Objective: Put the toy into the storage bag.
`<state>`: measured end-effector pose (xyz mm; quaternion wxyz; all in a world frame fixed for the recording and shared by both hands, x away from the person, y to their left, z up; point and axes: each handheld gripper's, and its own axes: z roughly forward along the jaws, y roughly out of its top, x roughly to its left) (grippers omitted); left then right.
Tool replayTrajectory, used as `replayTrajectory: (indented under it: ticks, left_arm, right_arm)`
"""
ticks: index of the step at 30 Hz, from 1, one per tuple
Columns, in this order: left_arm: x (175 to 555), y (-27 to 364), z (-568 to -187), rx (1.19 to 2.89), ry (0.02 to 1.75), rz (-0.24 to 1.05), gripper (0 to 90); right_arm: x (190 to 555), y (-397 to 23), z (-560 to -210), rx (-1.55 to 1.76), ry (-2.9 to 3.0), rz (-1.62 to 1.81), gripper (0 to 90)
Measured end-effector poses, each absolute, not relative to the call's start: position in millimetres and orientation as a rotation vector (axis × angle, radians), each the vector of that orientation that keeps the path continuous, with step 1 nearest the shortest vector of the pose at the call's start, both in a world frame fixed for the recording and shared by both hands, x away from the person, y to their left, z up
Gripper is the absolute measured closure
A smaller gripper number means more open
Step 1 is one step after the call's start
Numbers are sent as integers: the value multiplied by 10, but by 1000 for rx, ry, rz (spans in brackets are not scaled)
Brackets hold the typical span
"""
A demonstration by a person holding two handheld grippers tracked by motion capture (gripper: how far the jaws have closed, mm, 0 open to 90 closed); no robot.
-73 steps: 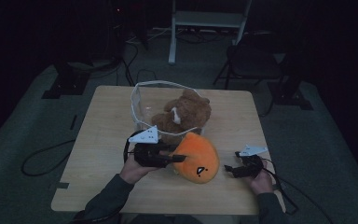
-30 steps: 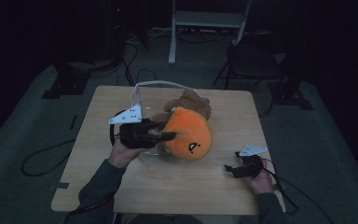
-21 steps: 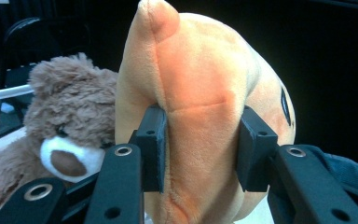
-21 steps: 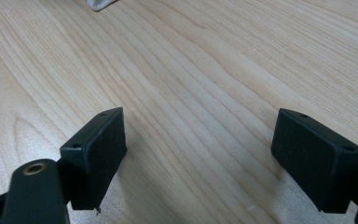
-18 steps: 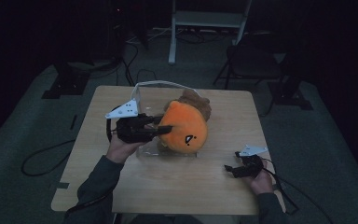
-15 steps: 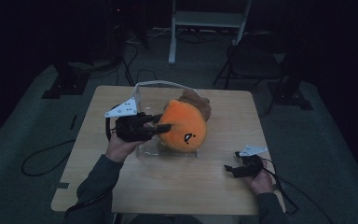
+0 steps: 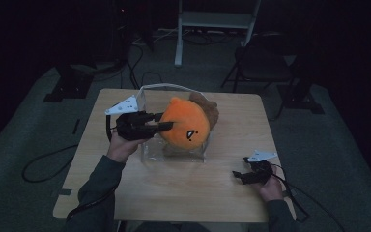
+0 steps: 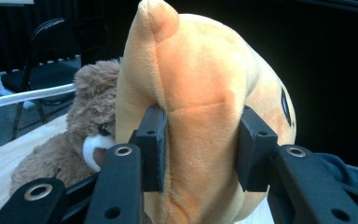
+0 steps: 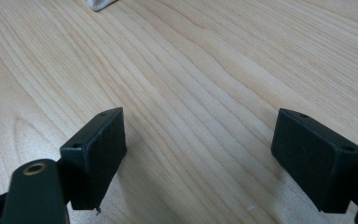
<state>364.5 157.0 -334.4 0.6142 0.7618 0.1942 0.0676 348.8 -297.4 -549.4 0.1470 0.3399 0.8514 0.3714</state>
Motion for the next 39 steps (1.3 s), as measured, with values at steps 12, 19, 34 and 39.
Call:
replayTrajectory:
  ticks: [12,19,34,39]
  left_arm:
    - [3725,1637,-3331,1752,475,165,603]
    - [3761,1678,-3314,1741,486,179,603]
    - [3920,1797,-3294,1715,553,208,603]
    - [3957,1816,-3290,1714,564,214,603]
  right_arm:
    - [3488,-2974,-5494,978,2450,1069,170]
    - [3488,-2974,-5494,978,2450,1069,170]
    - [3488,-2974,-5494,978,2450,1069,170]
    - [3488,-2974,-5494,979,2450,1069,170]
